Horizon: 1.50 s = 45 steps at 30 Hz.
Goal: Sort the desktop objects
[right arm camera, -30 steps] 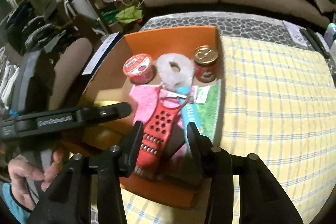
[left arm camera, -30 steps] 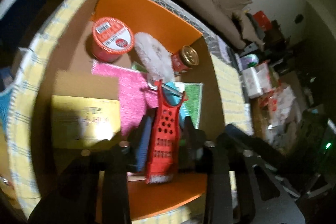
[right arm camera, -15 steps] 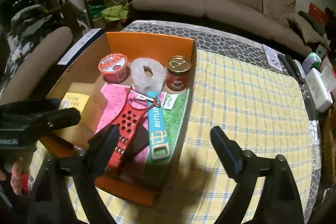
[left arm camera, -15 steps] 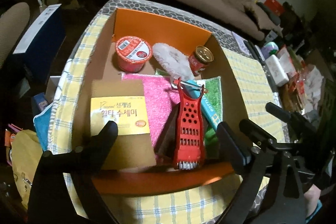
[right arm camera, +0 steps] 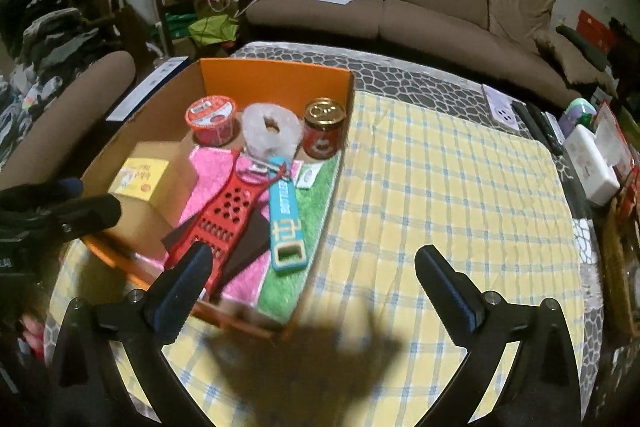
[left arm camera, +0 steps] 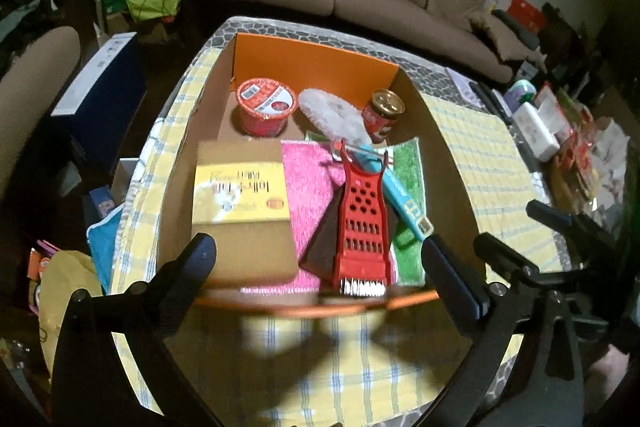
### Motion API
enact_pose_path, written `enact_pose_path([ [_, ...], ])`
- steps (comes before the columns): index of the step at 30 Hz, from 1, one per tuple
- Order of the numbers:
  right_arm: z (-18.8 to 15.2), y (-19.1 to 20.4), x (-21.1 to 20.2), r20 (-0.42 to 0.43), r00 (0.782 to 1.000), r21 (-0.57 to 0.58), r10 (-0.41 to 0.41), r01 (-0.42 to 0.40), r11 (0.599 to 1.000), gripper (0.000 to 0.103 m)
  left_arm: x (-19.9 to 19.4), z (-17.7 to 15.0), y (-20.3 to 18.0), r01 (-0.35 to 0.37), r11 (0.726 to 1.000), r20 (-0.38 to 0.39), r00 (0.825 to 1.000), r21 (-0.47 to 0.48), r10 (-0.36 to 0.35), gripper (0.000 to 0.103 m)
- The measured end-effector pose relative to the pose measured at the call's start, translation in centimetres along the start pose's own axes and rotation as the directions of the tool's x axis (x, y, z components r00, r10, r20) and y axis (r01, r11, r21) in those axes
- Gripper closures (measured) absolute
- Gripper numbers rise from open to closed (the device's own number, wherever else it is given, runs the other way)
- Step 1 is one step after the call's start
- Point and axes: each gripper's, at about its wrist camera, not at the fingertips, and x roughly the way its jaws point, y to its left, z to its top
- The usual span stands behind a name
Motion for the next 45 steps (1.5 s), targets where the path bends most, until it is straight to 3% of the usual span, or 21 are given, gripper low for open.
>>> enact_pose_path([
  [9,-2.0,-1.3,-1.0,0.010,1.000,0.065,0.001,-0.002,0.998,0.000,-0.7,-4.6,-0.6,-0.016,0.999,0.009,1.000,-0.034,0.017,0.000],
  [19,-5.6,-3.5,-2.1,0.007,1.000,0.180,-0.026,0.025,0.983,0.000,-1.1,-6.5,-1.6,-0.075,0.997,0.054,0.996,0.025,0.073,0.000],
  [35,-11.2,-6.4,0.4,-0.063,0.992,0.235,-0.107,0.119,0.965,0.000,2.9,-9.5,-4.8,-0.144,0.981,0.024,0.990,0.133,0.142,0.000],
  [45,-12.9,-7.0,2.8,-0.109,0.988,0.238,-0.110,0.134,0.962,0.000,5.5,-10.5,-5.1,-0.166,0.977,0.003,0.986,0.136,0.167,0.000],
])
